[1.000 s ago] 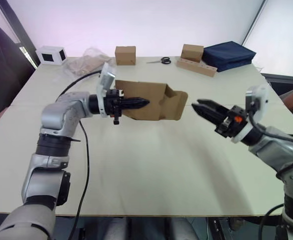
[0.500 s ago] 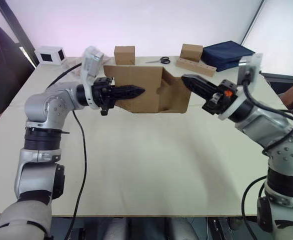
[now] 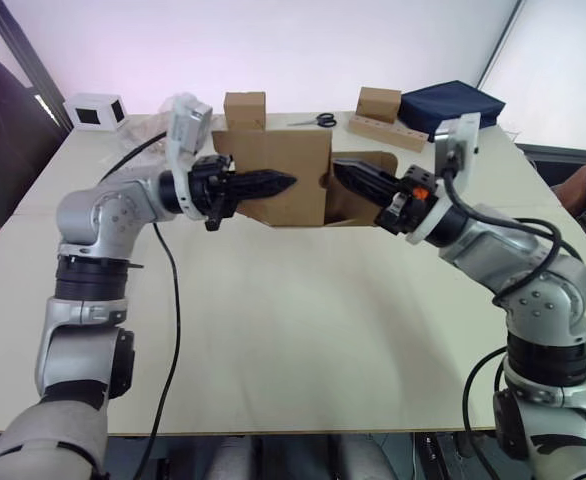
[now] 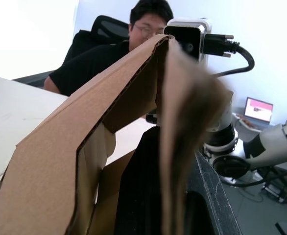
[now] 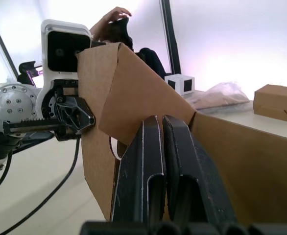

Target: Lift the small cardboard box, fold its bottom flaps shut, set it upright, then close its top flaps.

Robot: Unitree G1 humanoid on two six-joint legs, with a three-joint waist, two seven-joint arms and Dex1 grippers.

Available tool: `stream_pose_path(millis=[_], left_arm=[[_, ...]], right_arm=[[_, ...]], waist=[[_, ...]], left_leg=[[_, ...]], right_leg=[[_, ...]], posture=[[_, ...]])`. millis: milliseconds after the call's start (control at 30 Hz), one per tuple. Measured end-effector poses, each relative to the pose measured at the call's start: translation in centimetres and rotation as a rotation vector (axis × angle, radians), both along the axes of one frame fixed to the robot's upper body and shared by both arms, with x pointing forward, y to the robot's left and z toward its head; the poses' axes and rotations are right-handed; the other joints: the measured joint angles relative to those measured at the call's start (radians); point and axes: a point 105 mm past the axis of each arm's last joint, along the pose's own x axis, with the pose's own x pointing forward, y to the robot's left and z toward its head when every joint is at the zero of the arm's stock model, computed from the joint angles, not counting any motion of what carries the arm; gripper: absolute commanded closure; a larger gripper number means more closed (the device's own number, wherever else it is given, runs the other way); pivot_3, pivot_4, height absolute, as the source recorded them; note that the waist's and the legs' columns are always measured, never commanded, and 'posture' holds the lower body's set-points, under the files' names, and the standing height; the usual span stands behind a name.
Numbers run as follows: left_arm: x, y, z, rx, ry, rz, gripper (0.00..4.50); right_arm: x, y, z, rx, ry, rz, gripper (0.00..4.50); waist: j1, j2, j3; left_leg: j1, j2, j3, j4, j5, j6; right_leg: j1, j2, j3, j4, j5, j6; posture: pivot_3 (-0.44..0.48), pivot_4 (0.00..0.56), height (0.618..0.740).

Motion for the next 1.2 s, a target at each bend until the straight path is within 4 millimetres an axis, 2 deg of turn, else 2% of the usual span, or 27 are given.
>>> stream_pose_path(millis=[400,667,867,1000,1100,1200], left_arm=[[-0.3,-0.2,0.2,-0.067,0.159,-0.031,4.5],[-1.7,0.2,0.3,0.001,0.081,-0.083,4.5],[-1.4,0.2,-0.3,0.065,0.004,-0.067,4.5],[-0.7,0.3,-0.9,0.09,-0.006,-0.055,4.5],[-0.3,0.7,-0.8,0.1,-0.015,-0.044,4.5],[0.0,0.9,-0.4,0.108,-0.037,-0.04,4.5]], right_arm=[[0.4,0.2,-0.1,-0.032,-0.052,-0.054,4.4],[0.5,0.7,-1.3,-0.084,-0.053,-0.055,4.4],[0.2,0.8,-1.4,-0.103,-0.058,-0.044,4.4],[-1.2,-0.4,-0.6,-0.104,-0.062,-0.014,4.4],[-2.2,-1.9,-0.2,-0.099,-0.032,-0.004,4.4],[-3.4,-3.6,-0.7,-0.096,0.047,0.016,4.4]], waist=[[-0.001,0.0,0.0],[-0.001,0.0,0.0],[0.0,0.0,0.0],[0.001,0.0,0.0],[0.001,0.0,0.0],[0.003,0.0,0.0]], left_leg=[[0.0,0.0,0.0,0.0,0.0,0.0],[0.0,0.0,0.0,0.0,0.0,0.0],[0.0,0.0,0.0,0.0,0.0,0.0],[0.0,0.0,0.0,0.0,0.0,0.0],[0.0,0.0,0.0,0.0,-0.002,0.003],[0.0,0.0,0.0,0.0,-0.004,0.007]], right_leg=[[-0.001,0.0,0.0,0.001,0.0,0.0],[-0.001,0.0,0.0,0.001,0.0,0.0],[-0.001,0.0,0.0,0.001,0.0,0.0],[0.0,0.0,0.0,0.0,0.0,0.0],[0.0,0.0,0.0,0.0,0.0,0.0],[0.0,0.0,0.0,0.0,0.0,0.0]], posture=[[0.0,0.15,0.74],[0.0,0.15,0.74],[0.0,0.15,0.74],[0.0,0.15,0.74],[0.0,0.15,0.74],[0.0,0.15,0.74]])
